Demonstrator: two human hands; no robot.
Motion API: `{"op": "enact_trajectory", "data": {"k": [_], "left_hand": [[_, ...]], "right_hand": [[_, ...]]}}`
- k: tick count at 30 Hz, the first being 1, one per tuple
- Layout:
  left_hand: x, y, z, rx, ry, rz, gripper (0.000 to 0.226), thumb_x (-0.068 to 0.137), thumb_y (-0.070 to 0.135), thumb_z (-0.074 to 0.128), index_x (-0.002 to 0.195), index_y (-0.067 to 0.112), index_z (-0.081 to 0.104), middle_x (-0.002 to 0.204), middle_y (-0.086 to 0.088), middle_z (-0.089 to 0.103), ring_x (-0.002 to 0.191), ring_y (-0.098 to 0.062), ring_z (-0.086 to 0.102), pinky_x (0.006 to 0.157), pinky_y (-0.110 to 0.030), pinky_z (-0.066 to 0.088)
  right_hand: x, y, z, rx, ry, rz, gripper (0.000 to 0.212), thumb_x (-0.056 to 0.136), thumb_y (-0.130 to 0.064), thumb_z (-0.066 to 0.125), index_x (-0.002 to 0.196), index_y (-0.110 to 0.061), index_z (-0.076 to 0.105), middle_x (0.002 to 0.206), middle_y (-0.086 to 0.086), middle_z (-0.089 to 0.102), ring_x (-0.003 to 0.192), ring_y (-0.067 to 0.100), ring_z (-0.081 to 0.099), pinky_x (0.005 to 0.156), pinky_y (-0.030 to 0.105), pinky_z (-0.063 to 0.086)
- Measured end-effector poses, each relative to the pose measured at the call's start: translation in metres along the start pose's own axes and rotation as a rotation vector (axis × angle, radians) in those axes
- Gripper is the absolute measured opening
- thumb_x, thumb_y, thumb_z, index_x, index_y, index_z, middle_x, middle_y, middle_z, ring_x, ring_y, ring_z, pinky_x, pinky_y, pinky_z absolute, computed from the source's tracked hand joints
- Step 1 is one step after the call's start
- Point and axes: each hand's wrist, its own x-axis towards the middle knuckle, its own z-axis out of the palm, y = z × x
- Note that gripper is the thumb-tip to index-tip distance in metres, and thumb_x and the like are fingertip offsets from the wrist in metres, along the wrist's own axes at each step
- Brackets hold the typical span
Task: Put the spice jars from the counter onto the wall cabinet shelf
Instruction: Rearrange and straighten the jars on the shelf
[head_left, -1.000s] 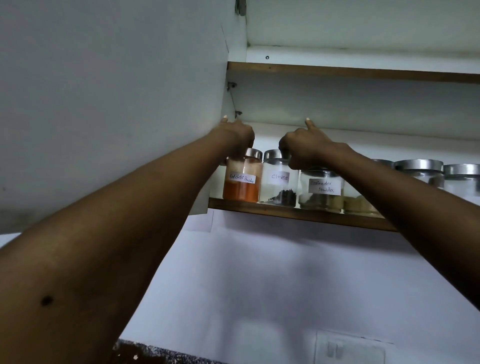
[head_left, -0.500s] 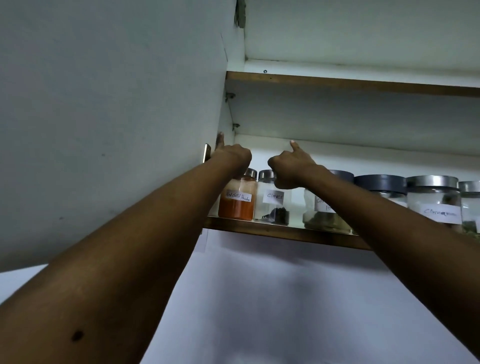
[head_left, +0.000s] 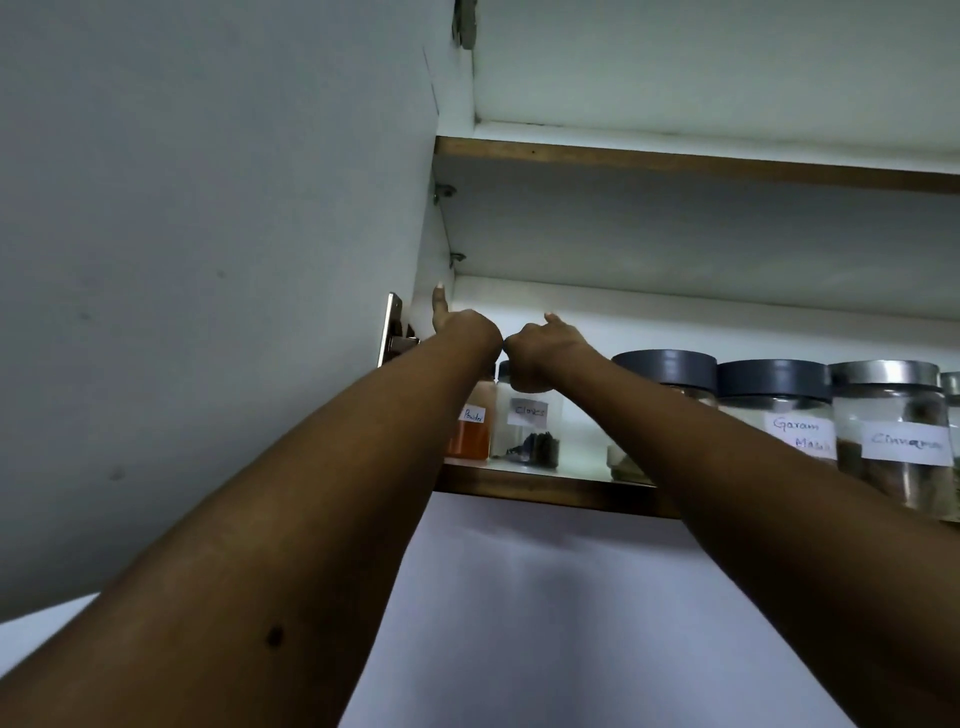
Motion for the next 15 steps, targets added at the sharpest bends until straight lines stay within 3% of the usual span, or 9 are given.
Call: {"op": "enact_trajectory", "data": {"k": [5,8,10,12,15], "left_hand": [[0.008,-0.002,0.008,-0.067,0.0,0.017,0.053,0.096,0.049,0.04,0.131,0.009,0.044,0.138,-0.01,0.048,0.135,-0.031,0.034,0.11,-0.064,-0.005],[0.013,-0.004,0.01,-0.069,-0.027,0.035,0.048,0.096,0.044,0.043,0.128,0.008,0.046,0.133,-0.011,0.05,0.129,-0.031,0.041,0.111,-0.056,0.017],[0.017,-0.005,0.012,-0.087,-0.042,0.039,0.036,0.096,0.029,0.046,0.123,0.006,0.049,0.128,-0.013,0.054,0.123,-0.03,0.047,0.11,-0.05,0.025],[0.02,-0.004,0.014,-0.084,-0.044,0.035,0.029,0.094,0.018,0.048,0.12,0.005,0.051,0.124,-0.013,0.057,0.12,-0.031,0.049,0.112,-0.051,0.018],[0.027,-0.002,0.018,-0.062,-0.057,0.008,0.03,0.094,0.02,0.046,0.121,0.006,0.05,0.115,-0.011,0.06,0.123,-0.032,0.048,0.114,-0.053,0.005]], "right_hand": [[0.009,-0.002,0.006,0.019,-0.03,0.039,0.036,0.098,-0.033,0.037,0.122,-0.01,0.052,0.129,0.011,0.055,0.126,0.026,0.046,0.117,0.041,0.013],[0.014,-0.004,0.01,0.016,-0.04,0.061,0.035,0.098,-0.031,0.038,0.123,-0.011,0.051,0.13,0.011,0.053,0.127,0.026,0.045,0.116,0.04,0.015],[0.017,-0.004,0.013,0.023,-0.048,0.072,0.033,0.097,-0.028,0.039,0.122,-0.011,0.052,0.129,0.011,0.053,0.125,0.026,0.046,0.114,0.038,0.02],[0.018,-0.004,0.015,0.033,-0.056,0.086,0.032,0.096,-0.026,0.041,0.123,-0.012,0.051,0.128,0.01,0.053,0.122,0.027,0.048,0.106,0.036,0.03],[0.022,-0.006,0.018,0.041,-0.071,0.105,0.031,0.095,-0.025,0.043,0.12,-0.011,0.053,0.124,0.009,0.055,0.113,0.027,0.054,0.084,0.032,0.038]]}}
